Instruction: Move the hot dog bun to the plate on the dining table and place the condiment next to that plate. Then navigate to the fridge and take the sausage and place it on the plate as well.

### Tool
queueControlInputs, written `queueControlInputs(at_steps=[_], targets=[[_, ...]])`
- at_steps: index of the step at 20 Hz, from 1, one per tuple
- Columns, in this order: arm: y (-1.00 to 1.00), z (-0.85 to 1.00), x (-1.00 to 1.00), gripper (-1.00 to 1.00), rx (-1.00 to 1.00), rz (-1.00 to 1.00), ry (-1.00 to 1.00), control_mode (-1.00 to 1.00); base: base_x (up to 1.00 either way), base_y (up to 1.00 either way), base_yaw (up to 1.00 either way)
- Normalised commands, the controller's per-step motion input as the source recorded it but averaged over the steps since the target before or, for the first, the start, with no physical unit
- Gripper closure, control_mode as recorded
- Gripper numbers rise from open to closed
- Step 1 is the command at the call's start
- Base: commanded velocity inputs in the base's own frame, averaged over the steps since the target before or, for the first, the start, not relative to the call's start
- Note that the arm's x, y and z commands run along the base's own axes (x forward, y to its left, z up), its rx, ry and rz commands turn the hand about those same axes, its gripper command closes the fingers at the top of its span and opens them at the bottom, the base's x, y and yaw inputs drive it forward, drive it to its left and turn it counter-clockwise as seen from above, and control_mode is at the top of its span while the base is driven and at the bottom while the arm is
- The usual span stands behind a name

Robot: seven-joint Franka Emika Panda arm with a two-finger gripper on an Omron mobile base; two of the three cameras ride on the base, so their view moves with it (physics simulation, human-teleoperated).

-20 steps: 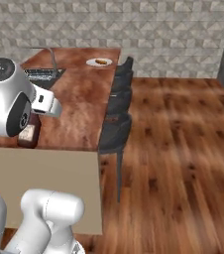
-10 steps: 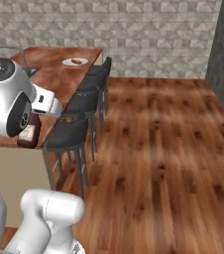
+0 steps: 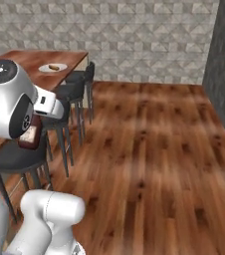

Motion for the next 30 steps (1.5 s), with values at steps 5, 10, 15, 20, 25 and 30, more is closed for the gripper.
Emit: queueControlInputs(at_steps=[5, 10, 15, 20, 25, 30], targets=[[0.0, 0.0, 0.0, 1.0, 0.0, 0.0, 0.0, 1.0, 1.0, -0.22, 0.09], [0.0, 0.0, 0.0, 1.0, 0.0, 0.0, 0.0, 1.0, 1.0, 0.0, 0.03], [0.0, 0.0, 0.0, 1.0, 0.0, 0.0, 0.0, 1.0, 1.0, -0.13, 0.09], [0.0, 0.0, 0.0, 1.0, 0.0, 0.0, 0.0, 1.0, 1.0, -0.48, 0.15], [0.0, 0.0, 0.0, 1.0, 0.0, 0.0, 0.0, 1.0, 1.0, -0.63, 0.2], [0.0, 0.0, 0.0, 1.0, 0.0, 0.0, 0.0, 1.0, 1.0, -0.63, 0.32]])
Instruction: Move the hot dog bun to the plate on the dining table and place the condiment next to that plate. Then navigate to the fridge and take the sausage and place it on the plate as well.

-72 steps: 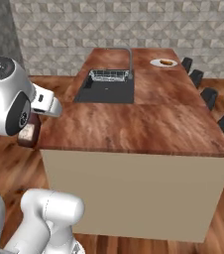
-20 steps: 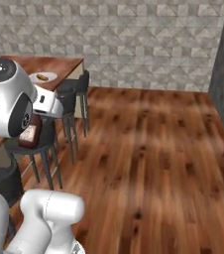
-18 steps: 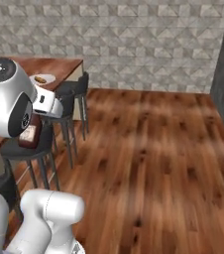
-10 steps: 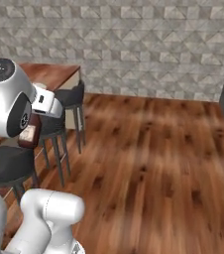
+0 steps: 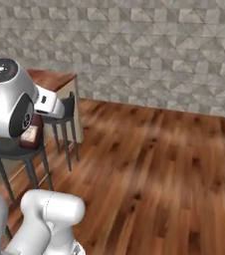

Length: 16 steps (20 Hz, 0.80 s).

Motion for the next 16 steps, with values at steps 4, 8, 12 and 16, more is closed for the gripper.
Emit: queueControlInputs(at_steps=[4, 8, 12, 16], targets=[[0.0, 0.0, 0.0, 1.0, 0.0, 0.0, 0.0, 1.0, 0.95, -0.49, 0.54], [0.0, 0.0, 0.0, 1.0, 0.0, 0.0, 0.0, 1.0, 0.88, -0.41, 0.63], [0.0, 0.0, 0.0, 1.0, 0.0, 0.0, 0.0, 1.0, 0.87, -0.43, 0.62], [0.0, 0.0, 0.0, 1.0, 0.0, 0.0, 0.0, 1.0, 0.76, -0.47, 0.62]])
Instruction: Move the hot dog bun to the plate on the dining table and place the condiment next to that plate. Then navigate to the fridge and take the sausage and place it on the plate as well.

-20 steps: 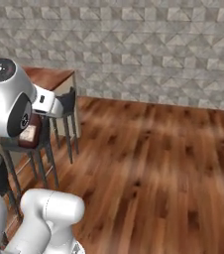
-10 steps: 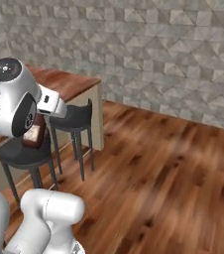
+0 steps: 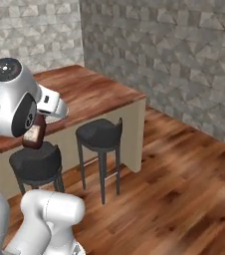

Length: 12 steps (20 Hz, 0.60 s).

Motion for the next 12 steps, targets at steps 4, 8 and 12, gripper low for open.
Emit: queueControlInputs(at_steps=[4, 8, 12], targets=[[0.0, 0.0, 0.0, 1.0, 0.0, 0.0, 0.0, 1.0, 0.59, -0.54, 0.62], [0.0, 0.0, 0.0, 1.0, 0.0, 0.0, 0.0, 1.0, 0.54, -0.52, 0.63], [0.0, 0.0, 0.0, 1.0, 0.0, 0.0, 0.0, 1.0, 0.53, -0.52, 0.63]])
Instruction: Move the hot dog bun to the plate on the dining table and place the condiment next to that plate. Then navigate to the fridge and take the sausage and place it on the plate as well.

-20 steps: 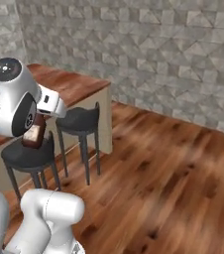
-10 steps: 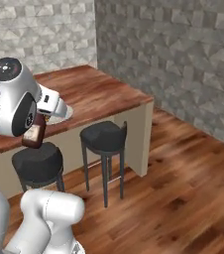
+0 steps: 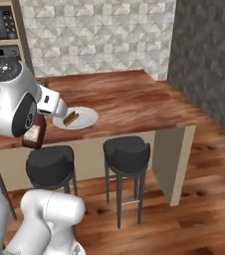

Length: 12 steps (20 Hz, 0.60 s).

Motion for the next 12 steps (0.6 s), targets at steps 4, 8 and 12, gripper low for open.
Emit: queueControlInputs(at_steps=[4, 8, 12], targets=[[0.0, 0.0, 0.0, 1.0, 0.0, 0.0, 0.0, 1.0, 0.55, -0.58, 0.6], [0.0, 0.0, 0.0, 1.0, 0.0, 0.0, 0.0, 1.0, 0.7, -0.57, 0.52], [0.0, 0.0, 0.0, 1.0, 0.0, 0.0, 0.0, 1.0, 0.78, -0.56, 0.31]])
